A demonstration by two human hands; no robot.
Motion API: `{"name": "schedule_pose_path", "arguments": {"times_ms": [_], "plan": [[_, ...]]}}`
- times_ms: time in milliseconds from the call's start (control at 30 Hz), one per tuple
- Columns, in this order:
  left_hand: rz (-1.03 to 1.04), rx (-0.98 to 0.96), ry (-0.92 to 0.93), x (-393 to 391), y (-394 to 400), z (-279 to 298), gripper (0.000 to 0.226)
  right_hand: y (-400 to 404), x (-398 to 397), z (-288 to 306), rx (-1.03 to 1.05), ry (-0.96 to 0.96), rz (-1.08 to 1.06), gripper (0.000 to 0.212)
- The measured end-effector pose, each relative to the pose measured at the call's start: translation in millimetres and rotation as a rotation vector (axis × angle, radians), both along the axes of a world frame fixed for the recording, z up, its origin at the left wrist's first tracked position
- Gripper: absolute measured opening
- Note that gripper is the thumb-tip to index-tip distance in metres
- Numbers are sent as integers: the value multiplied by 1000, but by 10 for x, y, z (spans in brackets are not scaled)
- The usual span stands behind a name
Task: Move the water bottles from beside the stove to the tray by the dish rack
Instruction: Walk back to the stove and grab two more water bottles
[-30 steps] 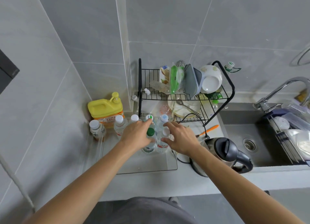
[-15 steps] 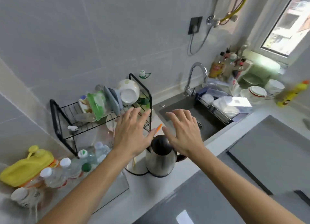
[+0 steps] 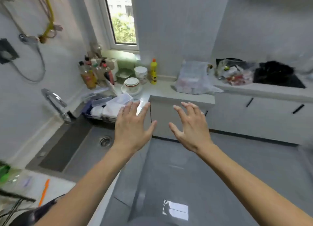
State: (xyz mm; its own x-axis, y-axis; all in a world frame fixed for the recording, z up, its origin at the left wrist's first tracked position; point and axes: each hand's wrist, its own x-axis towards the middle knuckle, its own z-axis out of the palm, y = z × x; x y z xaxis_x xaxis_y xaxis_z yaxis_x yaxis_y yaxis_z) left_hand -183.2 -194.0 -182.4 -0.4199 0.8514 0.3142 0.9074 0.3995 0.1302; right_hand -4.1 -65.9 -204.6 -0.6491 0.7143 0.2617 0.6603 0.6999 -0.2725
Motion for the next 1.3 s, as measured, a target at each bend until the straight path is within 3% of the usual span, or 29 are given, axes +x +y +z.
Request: {"name": "schedule_pose_path", "arguments": {"times_ms": [233, 400, 833, 1300], "plan": [[-349, -22, -21, 1009, 1599, -190, 73, 796, 1412, -140, -42, -38, -390, 74], [-519, -30, -16, 1499, 2606, -289, 72, 1479, 1934, -242, -28, -41, -553, 71], [-798, 19, -73, 2216, 5595, -197, 71, 3767, 2547, -170, -8, -37, -837, 66], [-945, 28, -59, 3541, 7786, -329, 69, 5766, 3843, -317, 4, -19, -960, 69]]}}
